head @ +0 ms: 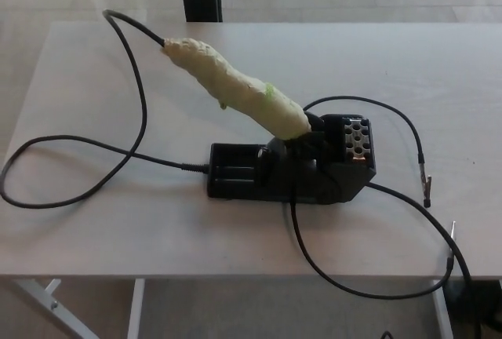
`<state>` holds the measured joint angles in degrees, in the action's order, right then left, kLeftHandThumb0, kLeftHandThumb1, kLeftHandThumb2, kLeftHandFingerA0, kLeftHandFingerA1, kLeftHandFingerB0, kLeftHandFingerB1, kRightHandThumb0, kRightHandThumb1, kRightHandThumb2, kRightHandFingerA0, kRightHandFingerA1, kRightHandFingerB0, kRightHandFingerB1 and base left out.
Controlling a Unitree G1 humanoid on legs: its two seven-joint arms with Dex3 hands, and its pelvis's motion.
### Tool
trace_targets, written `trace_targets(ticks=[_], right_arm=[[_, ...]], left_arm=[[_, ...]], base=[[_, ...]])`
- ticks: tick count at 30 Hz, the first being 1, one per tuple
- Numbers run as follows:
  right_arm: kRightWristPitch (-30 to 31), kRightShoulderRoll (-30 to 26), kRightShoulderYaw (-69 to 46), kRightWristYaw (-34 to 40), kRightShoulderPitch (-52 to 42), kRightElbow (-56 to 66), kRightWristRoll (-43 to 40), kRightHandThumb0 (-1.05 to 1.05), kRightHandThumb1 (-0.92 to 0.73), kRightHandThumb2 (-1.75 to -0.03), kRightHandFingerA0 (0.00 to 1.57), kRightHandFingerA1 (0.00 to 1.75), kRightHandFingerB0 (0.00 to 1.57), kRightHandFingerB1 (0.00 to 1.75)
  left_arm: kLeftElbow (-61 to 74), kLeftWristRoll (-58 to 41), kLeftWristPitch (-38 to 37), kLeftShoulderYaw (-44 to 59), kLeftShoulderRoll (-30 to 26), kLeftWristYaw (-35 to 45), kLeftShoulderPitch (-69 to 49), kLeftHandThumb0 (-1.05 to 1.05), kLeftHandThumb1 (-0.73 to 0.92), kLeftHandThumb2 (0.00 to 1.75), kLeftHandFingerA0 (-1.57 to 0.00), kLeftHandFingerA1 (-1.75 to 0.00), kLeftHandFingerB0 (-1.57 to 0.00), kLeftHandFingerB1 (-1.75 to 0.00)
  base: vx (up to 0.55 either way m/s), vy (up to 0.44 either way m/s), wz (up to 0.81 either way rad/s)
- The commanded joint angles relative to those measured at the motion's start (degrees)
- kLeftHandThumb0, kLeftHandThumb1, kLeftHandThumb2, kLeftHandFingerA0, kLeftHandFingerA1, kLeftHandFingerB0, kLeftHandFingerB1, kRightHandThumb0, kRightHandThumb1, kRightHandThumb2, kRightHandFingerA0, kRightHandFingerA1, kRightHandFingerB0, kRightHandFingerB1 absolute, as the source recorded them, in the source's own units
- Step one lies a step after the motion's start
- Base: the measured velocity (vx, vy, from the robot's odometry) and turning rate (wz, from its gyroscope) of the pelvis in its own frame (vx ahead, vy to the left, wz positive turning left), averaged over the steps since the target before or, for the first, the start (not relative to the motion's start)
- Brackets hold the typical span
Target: Use the left hand of the robot to grab the soldering gun kept on the middle of the table and pull it out of its base and keep it on the left side of the base
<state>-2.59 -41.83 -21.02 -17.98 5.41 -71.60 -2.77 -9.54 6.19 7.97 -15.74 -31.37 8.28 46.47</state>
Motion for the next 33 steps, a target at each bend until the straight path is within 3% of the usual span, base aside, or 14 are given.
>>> trace_targets(ticks=[1,3,4,5,6,12,18,25,26,28,29,31,32,33], right_arm=[[-0.68,-2.23,-0.57,-1.56,-0.12,0.15,-1.35,-1.05,-0.14,-1.13,0.38,0.57,0.29,0.31],[-0.57,-2.06,-0.29,-1.04,0.02,-0.07,-1.02,-1.05,-0.12,-1.13,0.38,0.56,0.29,0.3],[-0.67,-2.04,-0.16,-0.85,0.14,-0.35,-0.83,-0.29,0.09,-0.85,0.35,0.65,0.16,0.53],[-0.78,-2.08,-0.19,-0.94,0.05,-0.32,-0.85,-0.29,0.09,-0.85,0.35,0.65,0.16,0.53],[-0.83,-2.04,-0.24,-0.96,0.06,-0.42,-0.89,-1.05,-0.11,-1.13,0.37,0.56,0.29,0.27],[-0.67,-2.28,-0.22,-1.33,-0.1,0.12,-1.02,-1.05,-0.13,-1.13,0.37,0.57,0.32,0.28],[-0.97,-2.16,0.19,-0.46,0.17,-0.63,-0.54,-1.05,-0.14,-1.12,0.41,0.54,0.32,0.3],[-1.1,-2.18,0.22,-0.89,0.35,-0.3,-0.72,-1.05,-0.13,-1.11,0.4,0.54,0.32,0.28],[-1.19,-2.21,0.4,-0.69,0.39,-0.4,-0.49,-1.05,-0.14,-1.13,0.4,0.52,0.32,0.28],[-1.2,-2.29,0.66,-0.49,0.5,-0.47,-0.2,-1.05,-0.14,-1.13,0.4,0.52,0.32,0.28],[-0.91,-2.27,0.43,-0.58,0.69,-0.39,-0.48,-1.05,-0.17,-1.05,0.38,0.55,0.31,0.32],[-0.91,-2.34,0.9,-0.25,0.92,-0.32,0.02,-1.05,-0.17,-1.09,0.38,0.55,0.32,0.32],[-0.92,-2.35,0.57,-0.61,0.76,-0.16,-0.36,-1.05,-0.13,-1.11,0.38,0.55,0.33,0.29],[-0.93,-2.35,0.54,-0.6,0.76,-0.16,-0.37,-1.05,-0.13,-1.11,0.38,0.55,0.33,0.29]], left_arm=[[2.08,6.85,-5.4,-12.96,6.1,10.53,0.89,-0.4,0.64,0.59,-0.48,-0.61,-0.51,-0.47],[3.47,6.91,-4.73,-14.23,6.12,11.18,-0.15,-0.4,0.64,0.59,-0.48,-0.63,-0.53,-0.49],[3.79,7.02,-4.68,-15.02,6.01,12.07,-0.39,-0.4,0.68,0.59,-0.45,-0.64,-0.52,-0.51],[3.82,7.28,-5.35,-15.64,6.01,12.21,-0.78,-0.37,0.71,0.61,-0.44,-0.64,-0.52,-0.52],[3.92,7.57,-5.58,-16.01,6.13,12.0,-1.04,-0.31,0.72,0.63,-0.47,-0.66,-0.53,-0.54],[2.37,9.81,-8.94,-16.39,6.57,11.05,-2.38,-0.25,0.75,0.68,-0.52,-0.73,-0.52,-0.6],[3.41,10.85,-8.73,-15.57,5.39,14.68,-3.29,-0.41,0.79,0.63,-0.48,-0.68,-0.48,-0.53],[6.89,22.61,-8.15,-21.81,-3.37,25.11,0.16,-0.67,0.86,0.66,-0.31,-0.57,-0.36,-0.42],[7.11,24.63,-7.75,-23.0,-4.4,26.83,1.04,-0.74,0.73,1.1,-0.26,-0.59,-0.25,-0.5],[7.35,27.09,-7.16,-24.51,-5.57,28.87,2.18,-0.74,0.73,1.1,-0.26,-0.59,-0.25,-0.5],[7.4,30.69,-6.92,-26.07,-6.61,29.97,3.1,-0.74,0.69,1.04,-0.17,-0.54,-0.28,-0.5],[7.8,36.5,-8.32,-27.82,-8.23,28.32,3.53,-0.77,0.67,1.04,-0.09,-0.54,-0.29,-0.5],[7.85,41.94,-9.47,-29.87,-9.2,27.53,4.39,-0.86,0.71,1.06,-0.03,-0.38,-0.27,-0.49],[7.85,42.0,-9.42,-29.93,-9.21,27.52,4.44,-0.86,0.71,1.06,-0.03,-0.38,-0.27,-0.49]], base=[[0.0,0.0,0.0],[0.0,0.0,0.0],[0.0,0.0,0.0],[0.0,0.0,0.0],[0.0,0.0,0.0],[0.0,0.0,0.0],[0.0,0.0,0.0],[0.0,0.0,0.0],[0.0,0.0,0.0],[0.0,0.0,0.0],[0.0,0.0,0.0],[0.0,0.0,0.0],[0.0,0.0,0.0],[0.0,0.0,0.0]])
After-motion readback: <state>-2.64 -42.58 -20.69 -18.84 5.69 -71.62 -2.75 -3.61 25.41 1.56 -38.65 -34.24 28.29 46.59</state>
